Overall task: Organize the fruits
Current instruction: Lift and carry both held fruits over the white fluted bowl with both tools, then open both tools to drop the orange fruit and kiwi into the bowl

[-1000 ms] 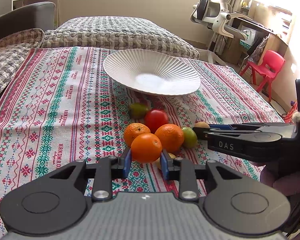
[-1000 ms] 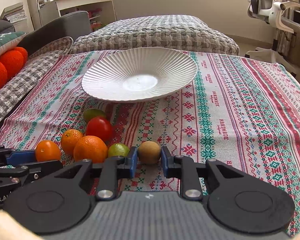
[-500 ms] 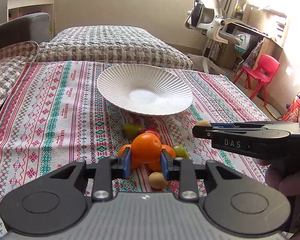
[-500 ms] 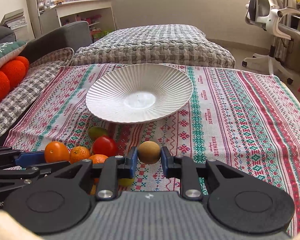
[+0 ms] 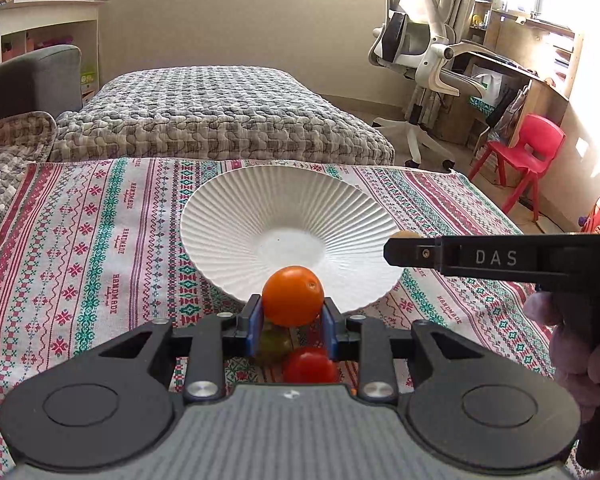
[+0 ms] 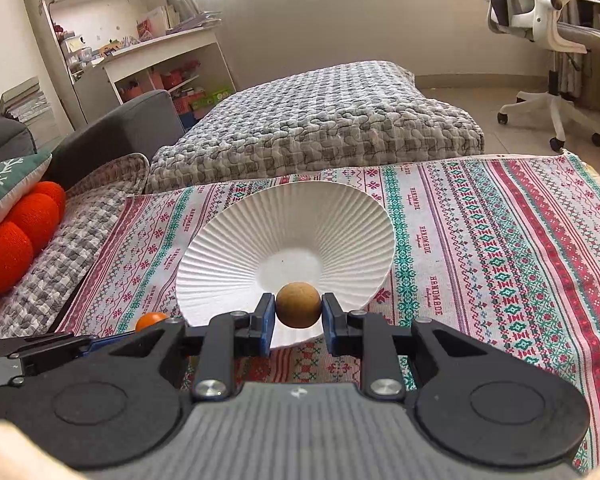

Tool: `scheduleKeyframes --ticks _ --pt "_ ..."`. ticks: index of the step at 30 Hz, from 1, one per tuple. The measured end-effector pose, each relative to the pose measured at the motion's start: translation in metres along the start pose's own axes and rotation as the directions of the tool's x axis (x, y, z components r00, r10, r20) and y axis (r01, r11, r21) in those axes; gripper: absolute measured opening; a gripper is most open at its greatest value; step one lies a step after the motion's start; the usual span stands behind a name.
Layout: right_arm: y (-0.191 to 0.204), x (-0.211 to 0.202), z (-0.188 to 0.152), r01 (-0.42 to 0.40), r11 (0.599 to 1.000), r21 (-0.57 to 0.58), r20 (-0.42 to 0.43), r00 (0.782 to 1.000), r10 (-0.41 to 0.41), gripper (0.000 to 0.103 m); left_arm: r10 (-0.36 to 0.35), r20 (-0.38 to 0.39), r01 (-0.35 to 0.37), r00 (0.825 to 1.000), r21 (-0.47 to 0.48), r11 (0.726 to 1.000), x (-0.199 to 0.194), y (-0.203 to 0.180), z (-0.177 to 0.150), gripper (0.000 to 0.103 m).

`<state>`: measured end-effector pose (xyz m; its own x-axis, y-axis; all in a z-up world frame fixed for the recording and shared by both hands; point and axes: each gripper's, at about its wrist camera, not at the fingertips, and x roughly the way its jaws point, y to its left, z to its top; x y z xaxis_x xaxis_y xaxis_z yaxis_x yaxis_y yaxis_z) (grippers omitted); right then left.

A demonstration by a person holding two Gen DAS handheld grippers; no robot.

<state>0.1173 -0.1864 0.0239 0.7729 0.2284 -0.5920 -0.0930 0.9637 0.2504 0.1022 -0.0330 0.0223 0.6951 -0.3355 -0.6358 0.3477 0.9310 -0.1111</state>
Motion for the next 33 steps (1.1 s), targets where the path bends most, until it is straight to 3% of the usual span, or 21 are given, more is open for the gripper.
scheduleKeyframes --ticks 15,33 --pt "-0.011 0.062 0.027 0.015 0.999 -0.038 -0.037 0.999 -0.016 0.022 0.022 -0.031 -0.02 0.999 0.07 0.997 0.08 0.007 0.031 0.022" --pt "-0.014 0.09 0.031 0.023 0.997 -0.073 -0.053 0.998 -0.027 0.023 0.02 -0.038 -0.017 0.999 0.09 0.996 0.105 0.013 0.038 0.024"
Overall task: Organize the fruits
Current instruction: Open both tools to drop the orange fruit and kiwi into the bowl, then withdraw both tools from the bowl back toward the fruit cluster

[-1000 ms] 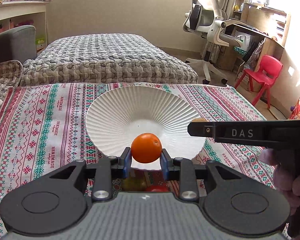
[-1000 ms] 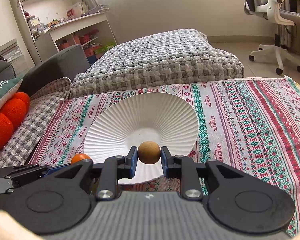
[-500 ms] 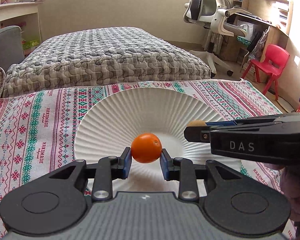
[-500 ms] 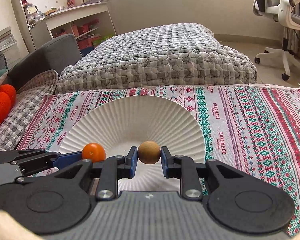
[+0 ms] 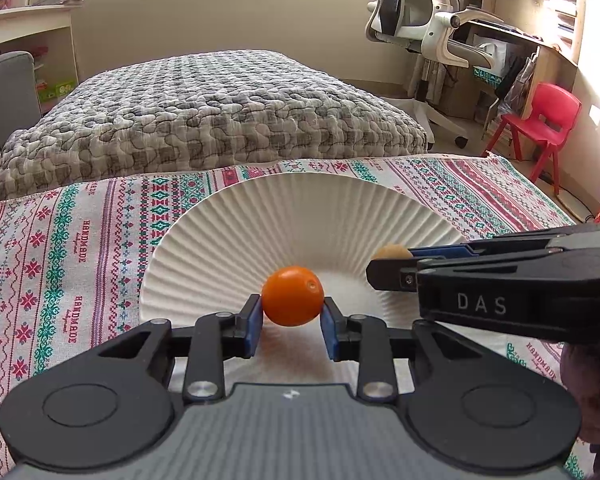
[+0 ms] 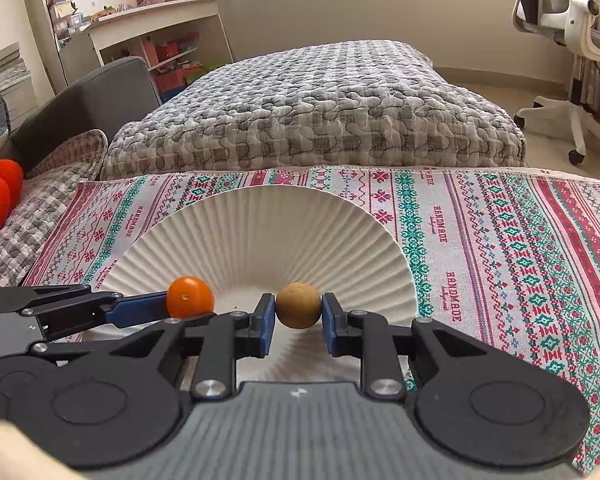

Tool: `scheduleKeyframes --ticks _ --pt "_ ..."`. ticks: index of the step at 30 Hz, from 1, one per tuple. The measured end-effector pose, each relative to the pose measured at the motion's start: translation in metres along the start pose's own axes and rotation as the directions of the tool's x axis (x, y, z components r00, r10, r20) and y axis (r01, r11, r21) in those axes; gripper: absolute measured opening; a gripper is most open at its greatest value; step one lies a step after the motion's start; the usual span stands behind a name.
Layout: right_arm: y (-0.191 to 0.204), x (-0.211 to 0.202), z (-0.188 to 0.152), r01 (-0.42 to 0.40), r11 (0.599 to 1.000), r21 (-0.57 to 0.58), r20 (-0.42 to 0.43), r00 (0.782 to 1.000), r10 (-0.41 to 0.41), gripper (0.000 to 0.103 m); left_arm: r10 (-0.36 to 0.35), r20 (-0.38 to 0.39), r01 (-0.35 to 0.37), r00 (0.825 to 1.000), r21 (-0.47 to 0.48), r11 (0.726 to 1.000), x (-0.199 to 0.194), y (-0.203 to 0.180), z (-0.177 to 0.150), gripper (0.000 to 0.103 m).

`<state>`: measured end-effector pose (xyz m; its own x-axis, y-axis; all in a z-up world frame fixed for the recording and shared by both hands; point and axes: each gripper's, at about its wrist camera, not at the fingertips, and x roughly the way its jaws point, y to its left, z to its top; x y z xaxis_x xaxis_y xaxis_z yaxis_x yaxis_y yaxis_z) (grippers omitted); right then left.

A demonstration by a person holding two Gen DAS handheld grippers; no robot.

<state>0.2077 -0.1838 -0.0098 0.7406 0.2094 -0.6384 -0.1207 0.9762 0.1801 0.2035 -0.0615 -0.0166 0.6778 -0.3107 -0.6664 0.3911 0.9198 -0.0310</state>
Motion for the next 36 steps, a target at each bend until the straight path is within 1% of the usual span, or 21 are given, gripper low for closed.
scheduleKeyframes --ticks 3,7,18,20,23,25,28,30,36 --pt "-0.001 -0.002 0.0 -0.007 1.0 0.005 -0.001 1.0 0.007 0.026 0.013 0.002 -0.013 1.0 -0.001 1.0 -0.002 -0.001 0.0 0.025" --pt "-0.001 -0.01 0.0 -0.001 1.0 0.005 0.009 1.0 0.001 0.028 0.012 0.009 -0.012 1.0 -0.002 1.0 -0.011 -0.001 -0.002 0.035" --pt "0.005 -0.052 -0.007 0.027 0.999 -0.024 0.043 0.999 -0.026 0.054 0.02 0.025 -0.021 0.999 0.013 1.0 -0.054 -0.009 -0.009 0.052" --pt "0.008 -0.061 -0.009 0.029 0.999 -0.03 0.052 0.998 -0.027 0.057 0.02 0.023 -0.02 1.0 0.011 1.0 -0.061 -0.01 -0.012 0.054" --pt "0.013 -0.073 -0.012 0.036 0.998 -0.045 0.067 0.997 -0.033 0.064 0.022 0.023 -0.023 0.999 0.008 1.0 -0.073 -0.011 -0.018 0.061" --pt "0.017 -0.08 -0.015 0.038 0.998 -0.05 0.075 0.997 -0.034 0.069 0.027 0.022 -0.027 0.999 0.005 1.0 -0.081 -0.012 -0.022 0.068" --pt "0.021 -0.09 -0.02 0.034 0.998 -0.06 0.078 0.996 -0.029 0.077 0.036 0.022 -0.036 0.999 -0.002 0.999 -0.093 -0.011 -0.028 0.075" --pt "0.024 -0.097 -0.025 0.029 0.997 -0.071 0.083 0.996 -0.023 0.083 0.041 0.017 -0.041 0.999 -0.006 0.999 -0.1 -0.01 -0.032 0.078" --pt "0.033 -0.113 -0.037 0.039 0.994 -0.107 0.1 0.995 -0.028 0.092 0.055 0.018 -0.054 0.998 -0.017 0.998 -0.118 -0.009 -0.047 0.087"
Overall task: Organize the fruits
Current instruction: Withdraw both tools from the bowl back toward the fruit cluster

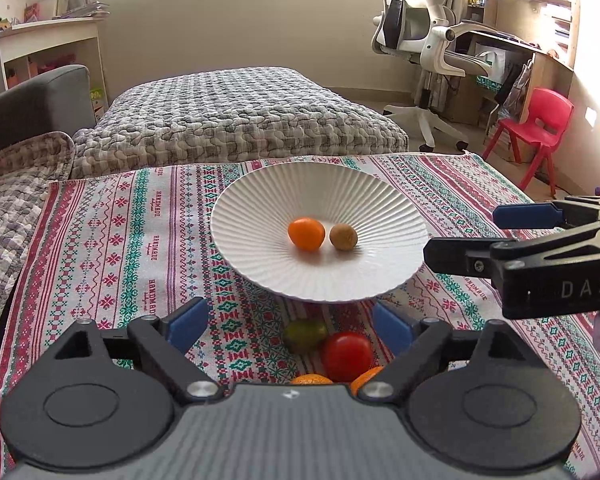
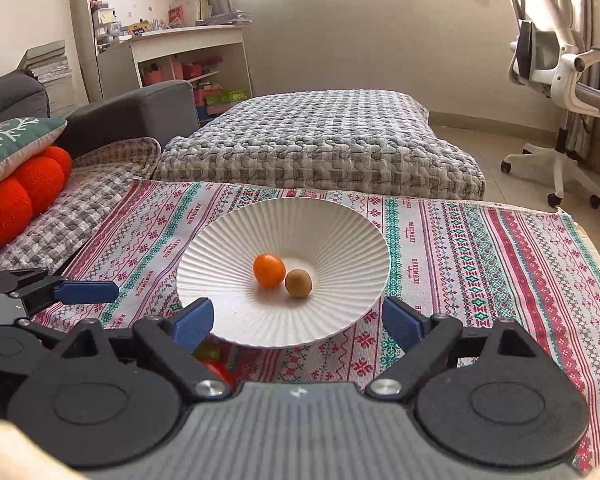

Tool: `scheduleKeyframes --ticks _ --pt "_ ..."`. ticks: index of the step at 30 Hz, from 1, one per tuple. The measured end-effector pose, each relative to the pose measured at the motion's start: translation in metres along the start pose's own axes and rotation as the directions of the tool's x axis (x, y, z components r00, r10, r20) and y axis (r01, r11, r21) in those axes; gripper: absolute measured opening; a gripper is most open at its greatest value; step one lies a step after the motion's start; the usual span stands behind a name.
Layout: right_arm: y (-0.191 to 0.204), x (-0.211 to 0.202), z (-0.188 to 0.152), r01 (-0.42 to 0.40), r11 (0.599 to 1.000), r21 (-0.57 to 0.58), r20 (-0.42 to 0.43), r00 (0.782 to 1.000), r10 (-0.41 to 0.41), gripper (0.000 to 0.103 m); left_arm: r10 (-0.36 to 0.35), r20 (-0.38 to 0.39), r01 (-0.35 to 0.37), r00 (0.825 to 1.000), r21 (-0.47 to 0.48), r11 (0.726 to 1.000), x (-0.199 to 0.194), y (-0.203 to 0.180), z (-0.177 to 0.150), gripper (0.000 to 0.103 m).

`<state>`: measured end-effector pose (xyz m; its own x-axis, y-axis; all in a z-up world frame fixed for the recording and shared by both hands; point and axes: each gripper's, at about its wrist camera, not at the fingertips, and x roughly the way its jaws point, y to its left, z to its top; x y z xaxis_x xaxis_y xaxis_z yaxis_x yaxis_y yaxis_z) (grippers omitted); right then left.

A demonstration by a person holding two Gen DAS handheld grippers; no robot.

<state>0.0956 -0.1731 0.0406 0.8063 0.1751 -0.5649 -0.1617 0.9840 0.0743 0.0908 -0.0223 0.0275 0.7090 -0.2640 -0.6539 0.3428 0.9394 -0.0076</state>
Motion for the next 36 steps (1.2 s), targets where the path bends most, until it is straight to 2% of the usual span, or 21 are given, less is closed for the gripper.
scheduleKeyframes --ticks 10,19,28,36 --pt "0.013 -0.018 -0.021 0.003 0.999 -0.033 0.009 1.0 -0.003 0.099 0.009 -0.006 -0.009 1.0 -0.009 1.0 -0.02 0.001 -0.021 0.097" --pt "0.013 -0.023 -0.04 0.031 0.998 -0.06 0.007 1.0 -0.03 0.103 0.027 -0.014 -0.026 1.0 0.005 1.0 -0.024 0.0 -0.042 0.097" --pt "0.005 -0.018 -0.062 0.022 0.999 -0.025 -0.032 0.999 -0.022 0.103 0.05 -0.018 -0.049 0.999 0.022 0.999 -0.026 -0.004 -0.064 0.097" --pt "0.003 -0.015 -0.081 0.034 0.995 -0.09 -0.059 0.998 -0.039 0.103 0.05 -0.026 -0.049 0.998 0.042 0.998 -0.02 -0.01 -0.085 0.097"
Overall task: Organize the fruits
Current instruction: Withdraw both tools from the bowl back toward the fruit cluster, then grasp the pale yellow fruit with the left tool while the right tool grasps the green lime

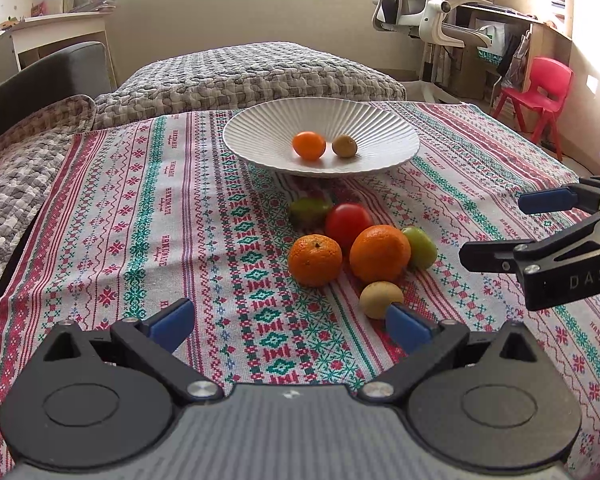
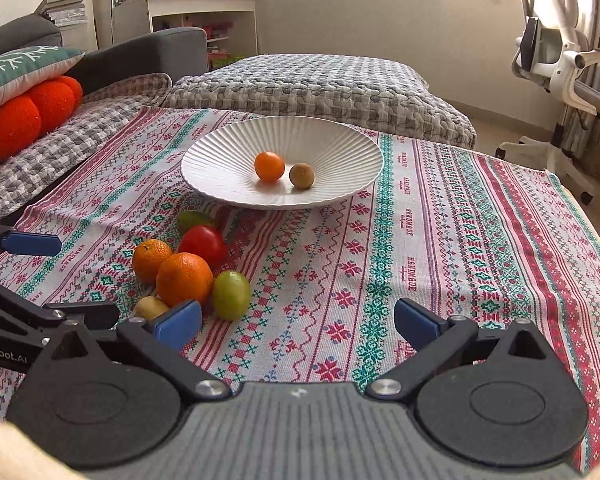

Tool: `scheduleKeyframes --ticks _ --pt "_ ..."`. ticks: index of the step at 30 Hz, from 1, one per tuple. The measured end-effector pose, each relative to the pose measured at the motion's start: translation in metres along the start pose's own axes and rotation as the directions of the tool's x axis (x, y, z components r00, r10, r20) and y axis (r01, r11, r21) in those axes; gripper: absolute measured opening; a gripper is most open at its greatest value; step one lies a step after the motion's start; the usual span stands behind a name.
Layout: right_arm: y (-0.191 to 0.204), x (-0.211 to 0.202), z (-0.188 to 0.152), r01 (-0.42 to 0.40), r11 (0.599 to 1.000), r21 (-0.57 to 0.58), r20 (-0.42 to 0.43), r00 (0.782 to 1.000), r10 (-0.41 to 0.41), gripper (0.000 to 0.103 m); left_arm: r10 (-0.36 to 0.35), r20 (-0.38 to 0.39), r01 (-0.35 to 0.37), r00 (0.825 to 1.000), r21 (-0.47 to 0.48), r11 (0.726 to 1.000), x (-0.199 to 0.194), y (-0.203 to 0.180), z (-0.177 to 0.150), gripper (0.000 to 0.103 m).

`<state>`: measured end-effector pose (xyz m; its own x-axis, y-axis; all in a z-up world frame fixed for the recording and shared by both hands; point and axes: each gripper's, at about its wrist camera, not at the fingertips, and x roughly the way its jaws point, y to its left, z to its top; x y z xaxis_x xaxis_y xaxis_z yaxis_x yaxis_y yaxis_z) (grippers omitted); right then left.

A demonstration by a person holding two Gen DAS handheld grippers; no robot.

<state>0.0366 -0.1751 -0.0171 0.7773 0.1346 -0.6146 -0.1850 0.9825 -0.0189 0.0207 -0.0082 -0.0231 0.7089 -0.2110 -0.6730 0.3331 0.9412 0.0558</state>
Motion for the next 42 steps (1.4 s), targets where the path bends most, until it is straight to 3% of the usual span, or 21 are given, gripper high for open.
scheduleKeyframes --ticks 11,17,27,42 --pt "-0.004 0.013 -0.013 -0.004 0.999 -0.045 -0.047 0.999 0.002 0.103 -0.076 -0.003 0.076 0.997 -0.032 0.997 0.013 -0.014 -0.011 0.092" --pt "-0.005 0.018 -0.015 -0.012 0.998 -0.069 -0.044 0.999 0.009 0.103 -0.1 0.023 0.101 0.995 -0.029 0.995 0.015 -0.021 -0.009 0.073" --pt "-0.005 0.025 -0.012 -0.019 0.996 -0.087 -0.048 0.999 0.015 0.102 -0.171 0.021 0.171 0.985 0.004 0.985 0.017 -0.029 -0.004 0.021" --pt "0.009 0.03 -0.006 -0.055 0.992 -0.113 -0.047 0.998 0.05 0.097 -0.136 -0.004 0.136 0.991 0.023 0.99 0.009 -0.019 -0.002 0.02"
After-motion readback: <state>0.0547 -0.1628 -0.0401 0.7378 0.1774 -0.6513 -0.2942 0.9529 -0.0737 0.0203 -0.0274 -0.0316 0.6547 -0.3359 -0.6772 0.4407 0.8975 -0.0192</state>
